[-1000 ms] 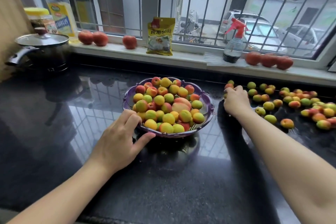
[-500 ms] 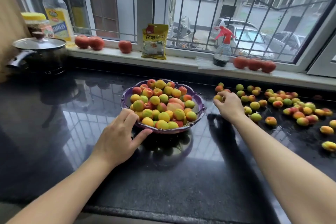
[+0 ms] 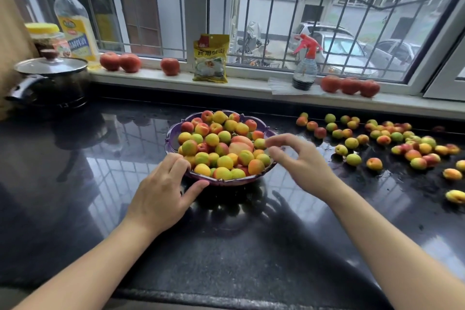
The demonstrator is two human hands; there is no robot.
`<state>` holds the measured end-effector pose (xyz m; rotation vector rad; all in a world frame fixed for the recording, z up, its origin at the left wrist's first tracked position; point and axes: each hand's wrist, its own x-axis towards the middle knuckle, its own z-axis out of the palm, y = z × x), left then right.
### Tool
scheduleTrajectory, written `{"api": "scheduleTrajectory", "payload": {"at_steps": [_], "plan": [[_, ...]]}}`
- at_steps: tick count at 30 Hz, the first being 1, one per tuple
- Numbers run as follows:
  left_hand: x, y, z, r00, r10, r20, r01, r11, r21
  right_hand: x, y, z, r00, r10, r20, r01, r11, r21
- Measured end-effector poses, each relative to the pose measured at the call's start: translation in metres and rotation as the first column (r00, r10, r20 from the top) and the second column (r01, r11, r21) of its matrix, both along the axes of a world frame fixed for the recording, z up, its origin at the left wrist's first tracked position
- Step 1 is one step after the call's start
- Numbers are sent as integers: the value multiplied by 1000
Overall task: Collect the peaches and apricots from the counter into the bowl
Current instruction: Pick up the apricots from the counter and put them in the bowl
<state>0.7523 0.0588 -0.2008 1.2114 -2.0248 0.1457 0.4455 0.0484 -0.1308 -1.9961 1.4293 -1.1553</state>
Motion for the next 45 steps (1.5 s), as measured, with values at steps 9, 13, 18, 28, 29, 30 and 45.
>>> {"api": "scheduleTrajectory", "payload": {"at_steps": [9,13,18,28,29,30,45], "plan": [[-25,-14,2,999,42,-9,-41,998,37,-47,-62,-35,843,-479,-246,513,853,99],[-34,-22,-1,998,57,-27,-55,997,56,-53,-95,-46,750,-504,-428,574,818,43],[-33,-22,-1,998,37,-42,-36,999,32,-74,-138,-48,511,-639,-575,741,667,-83],[-33,-23,-4,998,44,-42,-43,999,25,-85,-167,-59,394,-700,-596,848,526,-58],[-33,-23,-4,998,44,-41,-43,999,24,-84,-166,-60,393,-705,-591,846,529,-69],[-33,-23,-3,998,47,-39,-46,999,23,-82,-164,-60,395,-713,-580,842,533,-82],[-32,-19,0,996,67,-61,-63,996,65,16,-40,9,998,12,-69,-11,1000,14]]}}
